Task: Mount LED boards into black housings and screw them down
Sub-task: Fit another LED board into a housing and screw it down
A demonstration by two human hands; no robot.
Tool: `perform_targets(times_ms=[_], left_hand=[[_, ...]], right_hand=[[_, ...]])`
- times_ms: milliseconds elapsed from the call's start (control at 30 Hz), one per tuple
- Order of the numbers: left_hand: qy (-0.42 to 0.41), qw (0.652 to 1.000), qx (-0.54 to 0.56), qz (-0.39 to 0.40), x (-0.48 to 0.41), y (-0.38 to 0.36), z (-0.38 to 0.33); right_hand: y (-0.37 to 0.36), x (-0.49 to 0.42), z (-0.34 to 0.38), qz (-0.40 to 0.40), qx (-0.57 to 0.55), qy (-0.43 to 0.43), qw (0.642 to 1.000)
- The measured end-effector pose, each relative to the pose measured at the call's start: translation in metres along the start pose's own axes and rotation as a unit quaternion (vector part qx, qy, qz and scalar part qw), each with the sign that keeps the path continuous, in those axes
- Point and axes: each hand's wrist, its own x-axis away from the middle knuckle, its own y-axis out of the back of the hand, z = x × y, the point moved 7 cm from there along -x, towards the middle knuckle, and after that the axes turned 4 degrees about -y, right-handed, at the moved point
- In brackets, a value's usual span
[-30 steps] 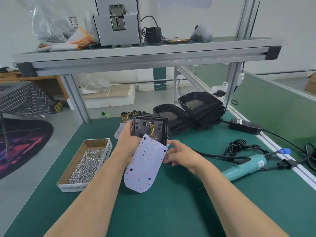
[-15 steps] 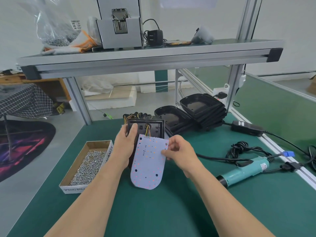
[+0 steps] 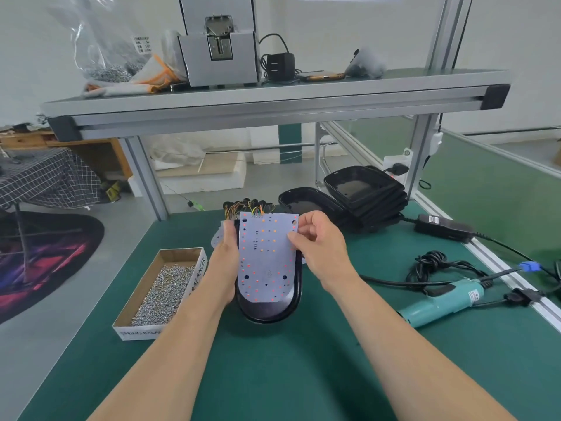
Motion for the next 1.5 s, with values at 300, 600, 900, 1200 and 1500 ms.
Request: perform_targets(times_ms=[300,600,900,1200,1500], left_hand=[[-0.040,0.996,0.020,-0.076,0.001,0.004,0.005],[-0.139,0.989,0.046,-0.024,0.008,-0.003,-0.008],[-0.141,0.987,0.079,0.023,0.018,-0.010,-0.010],[-0.062,0.972,0.206,0.097,0.021,-0.009,-0.005],[0.014,0.967,0.215,0.137,0.030,-0.019,0.004]], right_hand=[[-0.007,0.004,0.007,0.044,0.232,0.065,0.969],[0.002,0.003,0.014,-0.010,0.314,0.107,0.944],[-0.001,0.000,-0.015,0.043,0.033,-0.025,0.998],[0.001,-0.003,-0.025,0.132,-0.224,-0.102,0.960],[-0.023,0.012,-0.025,0.246,-0.059,-0.020,0.967]])
